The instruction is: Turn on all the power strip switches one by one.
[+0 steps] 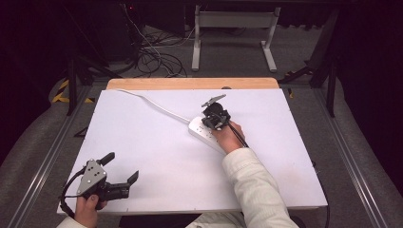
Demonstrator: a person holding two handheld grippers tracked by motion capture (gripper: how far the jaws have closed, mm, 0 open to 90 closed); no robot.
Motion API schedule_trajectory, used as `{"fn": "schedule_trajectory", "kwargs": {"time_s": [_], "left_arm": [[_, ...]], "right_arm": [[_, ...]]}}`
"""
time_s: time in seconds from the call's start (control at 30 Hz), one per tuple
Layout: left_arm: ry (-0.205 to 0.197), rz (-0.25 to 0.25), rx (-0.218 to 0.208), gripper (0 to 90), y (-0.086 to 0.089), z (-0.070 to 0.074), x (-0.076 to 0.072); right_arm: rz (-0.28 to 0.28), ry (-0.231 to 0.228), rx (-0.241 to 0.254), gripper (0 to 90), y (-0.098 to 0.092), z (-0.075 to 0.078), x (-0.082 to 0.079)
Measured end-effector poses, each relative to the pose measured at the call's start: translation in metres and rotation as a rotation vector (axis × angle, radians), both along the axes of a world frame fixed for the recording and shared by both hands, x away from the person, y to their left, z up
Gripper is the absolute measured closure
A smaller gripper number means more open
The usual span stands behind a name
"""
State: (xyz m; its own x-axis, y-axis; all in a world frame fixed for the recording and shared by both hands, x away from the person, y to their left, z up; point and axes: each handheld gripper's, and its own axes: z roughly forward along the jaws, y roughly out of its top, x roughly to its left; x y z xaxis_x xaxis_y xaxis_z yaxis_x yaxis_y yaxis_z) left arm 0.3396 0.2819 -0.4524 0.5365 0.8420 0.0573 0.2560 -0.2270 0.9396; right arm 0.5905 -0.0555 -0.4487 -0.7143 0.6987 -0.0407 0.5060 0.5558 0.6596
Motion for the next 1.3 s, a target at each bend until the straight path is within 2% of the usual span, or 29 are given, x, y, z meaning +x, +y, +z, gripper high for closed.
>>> {"fn": "schedule_trajectory", "kwargs": {"time_s": [0.1, 0.27, 0.3, 0.33, 0.37, 0.43, 0.63, 0.67, 0.7, 0.73, 0.8, 0.87, 0.97, 1.07, 1.13, 1.23, 1.3], "left_arm": [[-0.002, 0.001, 0.01, 1.8, 0.001, 0.0, 0.0], [0.008, 0.0, -0.003, 1.8, 0.001, 0.0, 0.001], [0.01, -0.002, 0.0, 1.8, 0.001, -0.001, 0.002], [0.012, 0.0, 0.0, 1.8, 0.001, -0.001, 0.002], [0.015, 0.002, -0.006, 1.9, 0.001, -0.001, 0.003], [0.015, 0.008, -0.002, 1.9, 0.002, -0.001, 0.004], [0.012, 0.012, 0.0, 1.8, 0.001, -0.001, 0.002], [0.009, 0.014, 0.008, 1.8, 0.001, -0.001, 0.002], [0.008, 0.013, 0.008, 1.9, 0.001, -0.001, 0.002], [0.013, 0.013, 0.004, 1.9, 0.001, -0.001, 0.002], [0.013, 0.015, 0.0, 1.8, 0.001, -0.001, 0.002], [0.013, 0.013, 0.004, 1.8, 0.001, -0.001, 0.002], [0.007, 0.013, 0.009, 1.8, 0.0, -0.001, 0.001], [0.005, 0.013, 0.012, 1.9, -0.001, -0.001, 0.001], [0.004, 0.012, 0.011, 1.9, -0.001, -0.001, 0.001], [-0.004, 0.003, 0.006, 1.8, 0.0, 0.0, 0.001], [-0.011, -0.002, -0.002, 1.8, -0.001, 0.0, 0.0]], "right_arm": [[-0.005, 0.0, -0.005, 90.0, 0.001, -0.001, 0.0], [0.011, -0.019, -0.022, 90.0, 0.002, 0.004, -0.004], [0.013, -0.03, 0.009, 90.0, 0.0, 0.01, -0.008], [0.022, -0.047, 0.068, 90.0, -0.004, 0.017, -0.012], [0.026, -0.066, 0.103, 90.0, -0.006, 0.026, -0.017], [0.053, -0.119, 0.103, 90.0, -0.009, 0.042, -0.026], [0.088, -0.161, 0.137, 90.0, -0.02, 0.062, -0.043], [0.094, -0.171, 0.155, 86.4, -0.023, 0.066, -0.047], [0.095, -0.191, 0.173, 73.4, -0.027, 0.07, -0.053], [0.085, -0.208, 0.184, 67.4, -0.031, 0.074, -0.058], [0.099, -0.244, 0.211, 60.7, -0.041, 0.082, -0.07], [0.103, -0.279, 0.229, 47.8, -0.051, 0.087, -0.083], [0.125, -0.284, 0.255, 35.9, -0.067, 0.091, -0.099], [0.146, -0.282, 0.273, 30.7, -0.081, 0.089, -0.111], [0.144, -0.29, 0.281, 22.6, -0.09, 0.085, -0.12], [0.119, -0.289, 0.29, 11.4, -0.105, 0.076, -0.131], [0.102, -0.306, 0.301, 6.7, -0.116, 0.068, -0.138]]}}
